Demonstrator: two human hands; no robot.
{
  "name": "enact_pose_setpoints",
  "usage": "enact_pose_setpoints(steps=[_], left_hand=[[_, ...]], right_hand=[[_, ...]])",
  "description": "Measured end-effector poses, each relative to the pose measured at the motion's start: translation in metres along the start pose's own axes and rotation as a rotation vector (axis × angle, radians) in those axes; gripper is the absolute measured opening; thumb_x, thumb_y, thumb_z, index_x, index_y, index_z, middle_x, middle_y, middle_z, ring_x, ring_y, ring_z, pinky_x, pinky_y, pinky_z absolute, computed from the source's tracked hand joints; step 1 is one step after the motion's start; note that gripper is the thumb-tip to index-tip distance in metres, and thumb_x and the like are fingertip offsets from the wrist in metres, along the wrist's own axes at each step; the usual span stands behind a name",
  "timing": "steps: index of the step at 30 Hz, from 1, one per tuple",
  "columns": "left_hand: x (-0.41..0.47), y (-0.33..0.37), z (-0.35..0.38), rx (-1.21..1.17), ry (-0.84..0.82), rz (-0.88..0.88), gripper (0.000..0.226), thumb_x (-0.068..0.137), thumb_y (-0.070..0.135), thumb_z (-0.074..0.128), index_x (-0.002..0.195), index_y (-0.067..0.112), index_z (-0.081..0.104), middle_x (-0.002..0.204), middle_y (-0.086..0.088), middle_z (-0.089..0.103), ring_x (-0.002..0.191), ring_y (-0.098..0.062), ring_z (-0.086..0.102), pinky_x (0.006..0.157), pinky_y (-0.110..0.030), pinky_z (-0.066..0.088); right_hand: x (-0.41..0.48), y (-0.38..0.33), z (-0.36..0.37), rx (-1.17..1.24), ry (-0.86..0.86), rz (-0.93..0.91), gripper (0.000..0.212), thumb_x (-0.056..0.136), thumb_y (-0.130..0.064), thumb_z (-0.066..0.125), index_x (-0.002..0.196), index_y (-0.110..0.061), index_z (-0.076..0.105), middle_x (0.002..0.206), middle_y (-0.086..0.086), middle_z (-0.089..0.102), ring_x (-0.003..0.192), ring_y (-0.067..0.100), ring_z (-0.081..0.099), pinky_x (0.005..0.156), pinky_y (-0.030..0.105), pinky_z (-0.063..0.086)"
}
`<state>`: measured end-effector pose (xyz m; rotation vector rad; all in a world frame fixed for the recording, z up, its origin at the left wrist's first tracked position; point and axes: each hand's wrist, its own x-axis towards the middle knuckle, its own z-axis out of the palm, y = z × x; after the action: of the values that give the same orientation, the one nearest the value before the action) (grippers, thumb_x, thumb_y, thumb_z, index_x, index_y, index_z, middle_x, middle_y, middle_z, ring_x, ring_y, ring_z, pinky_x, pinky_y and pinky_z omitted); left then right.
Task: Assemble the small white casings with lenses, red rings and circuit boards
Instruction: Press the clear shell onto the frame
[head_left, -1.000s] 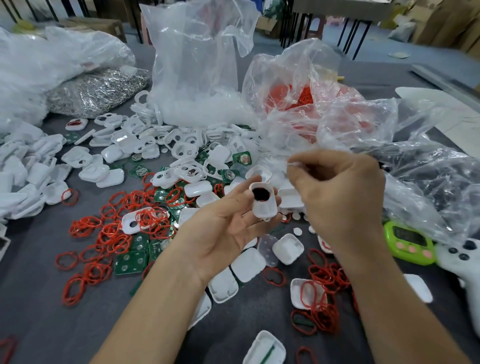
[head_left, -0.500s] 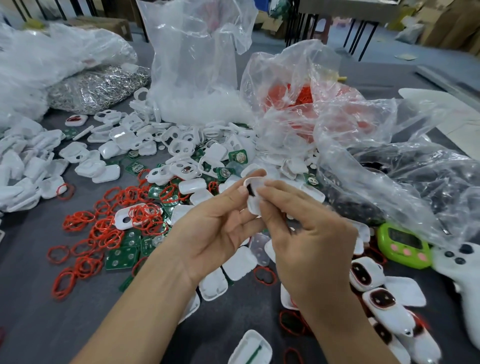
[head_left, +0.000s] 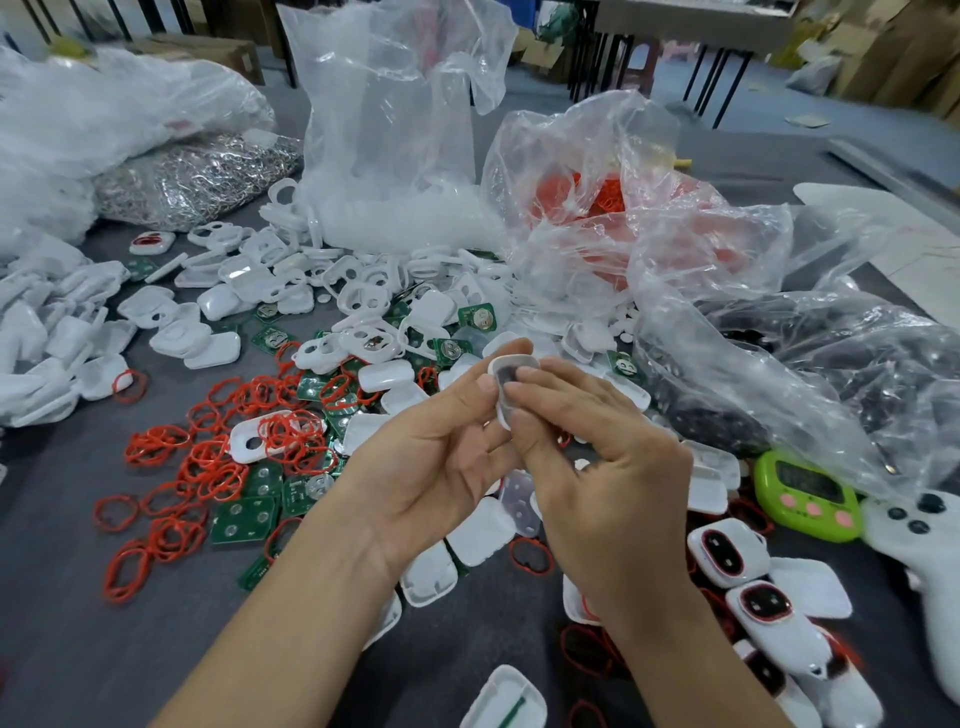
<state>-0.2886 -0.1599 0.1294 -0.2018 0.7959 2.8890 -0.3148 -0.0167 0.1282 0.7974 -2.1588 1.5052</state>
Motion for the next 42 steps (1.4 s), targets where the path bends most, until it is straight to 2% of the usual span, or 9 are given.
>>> enact_pose_setpoints(steps=[5,9,14,21,26,29,33,36,42], left_hand=[[-0.001,0.002,0.002,-0.013,0.005,0.014,0.046,0.081,0.01,0.073,0.127,0.007,0.071,0.125,-0.01,0.072,0.1,-0.018,0.075,0.076,-0.03,0.062],[-0.001,0.001,0.002,0.019,0.013,0.024,0.033,0.091,0.011,0.062,0.12,0.008,0.075,0.129,-0.016,0.07,0.109,-0.026,0.073,0.09,-0.041,0.062],[-0.002,0.001,0.003,0.041,-0.019,0.025,0.038,0.085,0.013,0.068,0.123,0.011,0.074,0.135,-0.016,0.067,0.115,-0.028,0.071,0.094,-0.043,0.06],[-0.002,0.0,0.006,0.085,-0.013,0.023,0.041,0.079,0.016,0.072,0.12,0.014,0.076,0.126,-0.01,0.072,0.104,-0.021,0.074,0.093,-0.037,0.06],[-0.003,-0.001,0.006,0.138,-0.024,0.013,0.038,0.08,0.015,0.071,0.117,0.015,0.078,0.12,-0.008,0.075,0.107,-0.021,0.073,0.092,-0.037,0.061],[-0.002,-0.002,0.007,0.158,-0.02,0.006,0.039,0.079,0.015,0.072,0.118,0.014,0.077,0.125,-0.01,0.073,0.111,-0.024,0.072,0.091,-0.038,0.061],[-0.001,-0.002,0.007,0.199,-0.04,0.005,0.039,0.083,0.016,0.069,0.121,0.014,0.076,0.132,-0.014,0.069,0.12,-0.028,0.068,0.095,-0.04,0.059],[-0.001,-0.005,0.007,0.272,-0.042,0.017,0.037,0.086,0.009,0.064,0.121,0.012,0.076,0.132,-0.017,0.068,0.114,-0.028,0.07,0.09,-0.038,0.06],[0.001,-0.015,0.007,0.454,0.142,0.143,0.043,0.093,-0.014,0.048,0.104,0.011,0.081,0.109,-0.02,0.076,0.096,-0.025,0.075,0.073,-0.032,0.062]], right_hand=[[0.003,-0.002,-0.005,0.125,-0.012,0.096,0.023,0.086,-0.013,0.075,0.107,-0.022,0.082,0.115,-0.015,0.076,0.123,0.004,0.064,0.104,0.033,0.053],[0.011,0.0,-0.018,0.087,0.08,0.104,0.022,0.083,-0.014,0.076,0.097,-0.031,0.079,0.113,-0.017,0.075,0.122,0.003,0.064,0.101,0.023,0.051],[0.015,0.002,-0.025,0.091,0.039,0.149,0.026,0.078,-0.011,0.086,0.092,-0.032,0.077,0.117,-0.014,0.073,0.121,0.006,0.065,0.1,0.035,0.055],[0.016,-0.003,-0.028,-0.049,-0.07,0.056,0.019,0.076,-0.01,0.087,0.083,-0.026,0.081,0.122,-0.013,0.072,0.129,0.005,0.056,0.099,0.008,0.041],[0.015,-0.006,-0.023,0.083,-0.081,0.252,0.024,0.08,-0.023,0.087,0.1,-0.034,0.081,0.119,-0.024,0.071,0.114,-0.003,0.065,0.091,0.022,0.057],[0.015,-0.007,-0.022,0.115,-0.067,0.295,0.026,0.082,-0.021,0.086,0.104,-0.033,0.078,0.097,-0.025,0.074,0.09,-0.005,0.071,0.073,0.018,0.059],[0.016,0.0,-0.02,0.127,-0.101,0.391,0.04,0.083,-0.026,0.086,0.12,-0.03,0.074,0.099,-0.02,0.076,0.092,-0.008,0.07,0.074,0.01,0.055],[0.016,0.004,-0.019,0.143,-0.122,0.433,0.033,0.084,-0.022,0.083,0.114,-0.032,0.076,0.094,-0.022,0.077,0.087,-0.006,0.072,0.07,0.009,0.053],[0.016,0.008,-0.014,0.239,-0.171,0.545,0.02,0.088,-0.016,0.075,0.098,-0.033,0.081,0.087,-0.012,0.079,0.084,0.009,0.076,0.078,0.038,0.064]])
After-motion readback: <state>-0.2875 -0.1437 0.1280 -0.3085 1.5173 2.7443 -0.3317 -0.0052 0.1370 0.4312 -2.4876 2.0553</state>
